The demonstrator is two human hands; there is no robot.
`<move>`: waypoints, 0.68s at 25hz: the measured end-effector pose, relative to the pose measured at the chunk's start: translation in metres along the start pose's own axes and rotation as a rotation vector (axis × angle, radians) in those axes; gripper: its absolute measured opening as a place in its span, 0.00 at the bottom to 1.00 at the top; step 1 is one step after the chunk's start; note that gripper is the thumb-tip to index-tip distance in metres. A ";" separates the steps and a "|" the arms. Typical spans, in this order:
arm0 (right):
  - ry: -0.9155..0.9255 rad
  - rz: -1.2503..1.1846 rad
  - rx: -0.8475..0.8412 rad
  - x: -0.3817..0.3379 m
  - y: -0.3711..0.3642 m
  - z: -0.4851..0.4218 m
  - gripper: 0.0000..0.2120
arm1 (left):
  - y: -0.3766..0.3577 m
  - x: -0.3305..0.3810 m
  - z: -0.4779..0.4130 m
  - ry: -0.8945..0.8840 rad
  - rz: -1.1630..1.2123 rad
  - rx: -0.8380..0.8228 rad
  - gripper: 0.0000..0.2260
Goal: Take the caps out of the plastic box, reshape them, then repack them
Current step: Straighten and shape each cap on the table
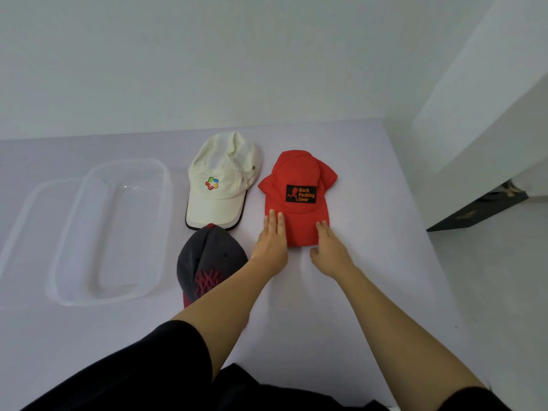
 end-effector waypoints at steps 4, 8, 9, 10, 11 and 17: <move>0.048 -0.039 -0.052 0.007 0.001 0.000 0.31 | -0.011 0.013 -0.014 0.032 -0.091 0.032 0.32; 0.078 -0.041 -0.052 0.010 0.007 -0.003 0.31 | -0.015 0.021 -0.012 0.062 -0.209 0.007 0.32; 0.101 -0.028 -0.026 0.008 0.011 -0.003 0.31 | -0.014 0.022 -0.011 0.062 -0.237 -0.002 0.32; 0.132 -0.001 0.014 0.005 0.014 -0.003 0.31 | -0.013 0.023 -0.009 0.067 -0.251 -0.003 0.31; 0.158 0.032 0.059 0.003 0.017 -0.003 0.31 | -0.011 0.024 -0.007 0.076 -0.257 -0.003 0.30; 0.056 0.169 0.149 0.013 0.025 0.001 0.27 | 0.005 0.037 0.025 0.084 -0.137 0.067 0.30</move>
Point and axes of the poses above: each hand's wrist, its own z-axis away from the middle knuckle, its own y-axis out of the back of the hand, x = y × z, the point moved 10 cm from there along -z, towards the middle knuckle, and after that the axes turned 7 degrees about x, right-handed, at the moved point
